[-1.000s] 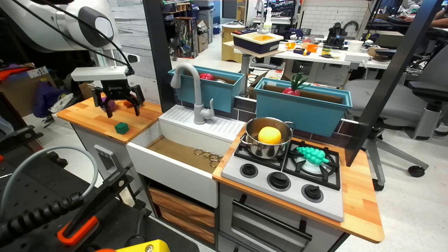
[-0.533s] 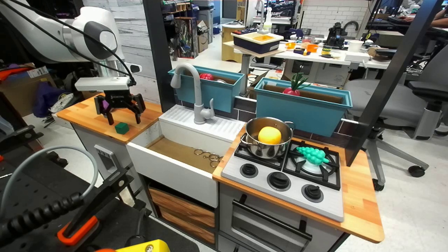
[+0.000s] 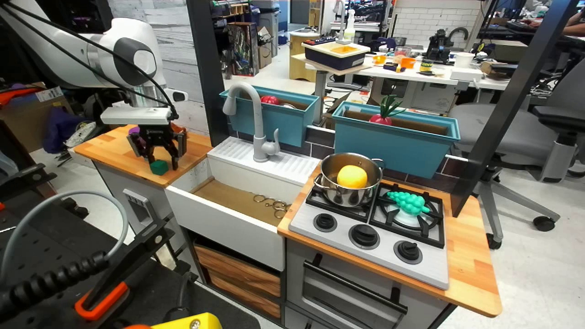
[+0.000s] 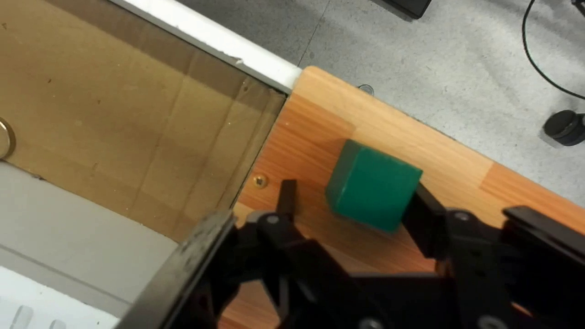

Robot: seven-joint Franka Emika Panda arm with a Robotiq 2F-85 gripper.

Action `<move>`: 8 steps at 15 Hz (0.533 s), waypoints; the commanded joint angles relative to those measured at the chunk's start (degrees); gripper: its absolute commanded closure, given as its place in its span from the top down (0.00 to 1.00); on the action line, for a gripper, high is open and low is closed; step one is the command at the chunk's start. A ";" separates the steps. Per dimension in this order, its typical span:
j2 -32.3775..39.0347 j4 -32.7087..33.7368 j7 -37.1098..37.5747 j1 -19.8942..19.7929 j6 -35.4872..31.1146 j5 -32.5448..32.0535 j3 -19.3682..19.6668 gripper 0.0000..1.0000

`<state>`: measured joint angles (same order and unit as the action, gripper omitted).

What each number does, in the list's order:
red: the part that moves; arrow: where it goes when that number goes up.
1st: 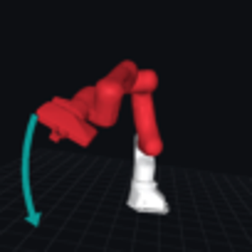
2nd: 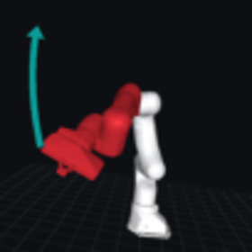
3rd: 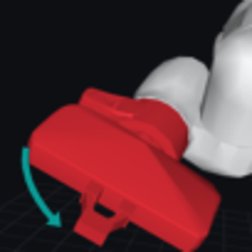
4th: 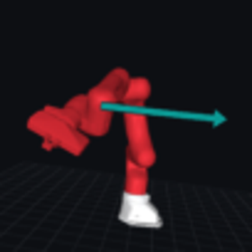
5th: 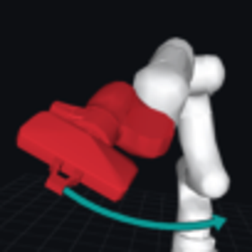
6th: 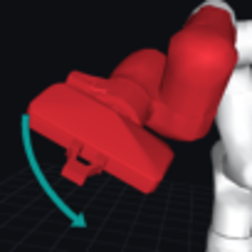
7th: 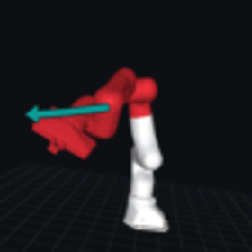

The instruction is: Put the green block inside the sink

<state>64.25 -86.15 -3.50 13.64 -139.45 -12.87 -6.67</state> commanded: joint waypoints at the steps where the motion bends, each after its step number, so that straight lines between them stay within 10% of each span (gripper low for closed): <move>1: 1.30 1.71 0.29 0.88 -0.08 1.19 0.53 0.29; 4: 0.83 1.69 0.79 0.83 0.47 1.73 0.24 0.10; 8: 0.40 1.54 1.92 0.96 0.16 2.56 0.52 0.10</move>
<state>64.15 -85.60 -2.40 13.77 -139.23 -11.61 -6.73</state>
